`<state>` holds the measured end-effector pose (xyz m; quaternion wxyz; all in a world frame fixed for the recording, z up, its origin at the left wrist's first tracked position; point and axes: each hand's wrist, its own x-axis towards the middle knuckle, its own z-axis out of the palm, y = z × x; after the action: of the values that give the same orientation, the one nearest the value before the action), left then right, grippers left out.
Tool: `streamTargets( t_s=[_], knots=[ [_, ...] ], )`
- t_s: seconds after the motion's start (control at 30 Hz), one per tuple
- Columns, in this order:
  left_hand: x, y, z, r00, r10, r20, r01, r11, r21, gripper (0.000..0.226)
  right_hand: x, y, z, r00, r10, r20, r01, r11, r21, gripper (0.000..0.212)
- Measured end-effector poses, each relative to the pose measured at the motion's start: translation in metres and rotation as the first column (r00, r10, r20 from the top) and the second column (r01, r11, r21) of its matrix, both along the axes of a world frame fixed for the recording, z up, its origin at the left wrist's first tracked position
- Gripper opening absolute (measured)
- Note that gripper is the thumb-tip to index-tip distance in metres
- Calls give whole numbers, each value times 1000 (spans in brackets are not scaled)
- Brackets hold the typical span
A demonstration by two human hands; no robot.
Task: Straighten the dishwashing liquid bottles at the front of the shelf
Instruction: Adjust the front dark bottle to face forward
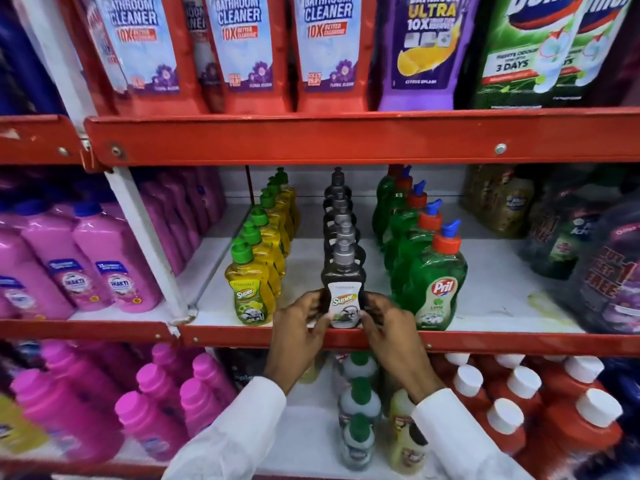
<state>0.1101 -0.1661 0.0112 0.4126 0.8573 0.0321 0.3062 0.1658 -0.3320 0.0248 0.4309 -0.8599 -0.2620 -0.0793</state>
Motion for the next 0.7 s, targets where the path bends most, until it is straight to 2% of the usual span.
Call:
streamTargets(
  t_s=[0.47, 0.6, 0.7],
  knots=[
    [2, 4, -3, 998, -56, -15, 55, 998, -43, 39, -11, 7, -1, 993, -110, -36, 111, 994, 24, 35],
    [-18, 4, 3, 997, -59, 55, 60, 998, -19, 39, -31, 20, 1, 946, -324, 3, 310, 907, 286, 39],
    [-48, 17, 6, 966, 118, 228, -97, 990, -102, 28, -63, 43, 4, 929, -341, 143, 262, 880, 396, 28]
  ],
)
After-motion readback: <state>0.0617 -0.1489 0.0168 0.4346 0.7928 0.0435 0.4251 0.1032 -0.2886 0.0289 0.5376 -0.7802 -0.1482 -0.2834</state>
